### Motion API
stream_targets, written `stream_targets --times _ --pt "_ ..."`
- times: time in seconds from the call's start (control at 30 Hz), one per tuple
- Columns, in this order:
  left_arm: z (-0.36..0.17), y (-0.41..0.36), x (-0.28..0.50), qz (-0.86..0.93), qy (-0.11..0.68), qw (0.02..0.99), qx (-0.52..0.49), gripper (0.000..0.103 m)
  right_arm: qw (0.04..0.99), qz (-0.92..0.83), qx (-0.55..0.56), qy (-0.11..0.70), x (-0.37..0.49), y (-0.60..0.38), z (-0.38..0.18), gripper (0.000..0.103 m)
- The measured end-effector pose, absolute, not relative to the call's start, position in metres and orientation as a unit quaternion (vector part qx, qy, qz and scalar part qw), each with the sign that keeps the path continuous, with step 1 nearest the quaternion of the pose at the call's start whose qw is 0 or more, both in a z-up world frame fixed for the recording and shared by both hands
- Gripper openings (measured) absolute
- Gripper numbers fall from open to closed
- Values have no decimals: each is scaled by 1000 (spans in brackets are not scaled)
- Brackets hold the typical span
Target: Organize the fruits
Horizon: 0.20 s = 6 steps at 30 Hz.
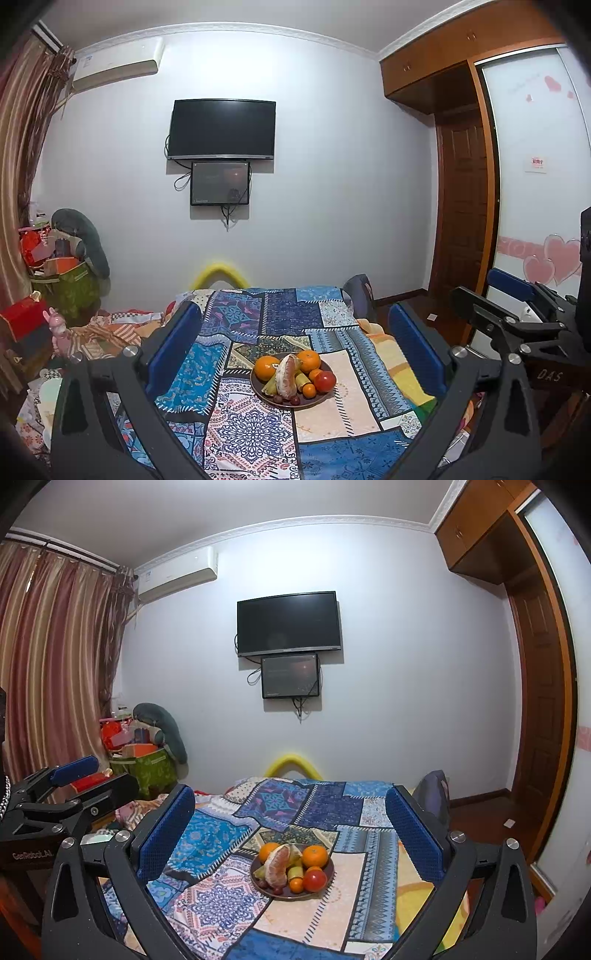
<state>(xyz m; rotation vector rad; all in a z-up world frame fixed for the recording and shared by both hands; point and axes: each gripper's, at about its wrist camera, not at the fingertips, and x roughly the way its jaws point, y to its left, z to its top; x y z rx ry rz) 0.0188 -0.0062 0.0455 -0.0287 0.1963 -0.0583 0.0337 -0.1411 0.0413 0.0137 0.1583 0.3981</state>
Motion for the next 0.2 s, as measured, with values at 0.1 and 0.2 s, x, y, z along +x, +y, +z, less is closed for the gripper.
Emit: stream_targets --times 0.1,0.2 --pt "45 -6 20 -28 99 995 -15 103 977 197 7 80 34 -141 41 103" --pt "43 -4 24 -29 103 994 -16 103 977 195 7 85 38 -141 39 103"
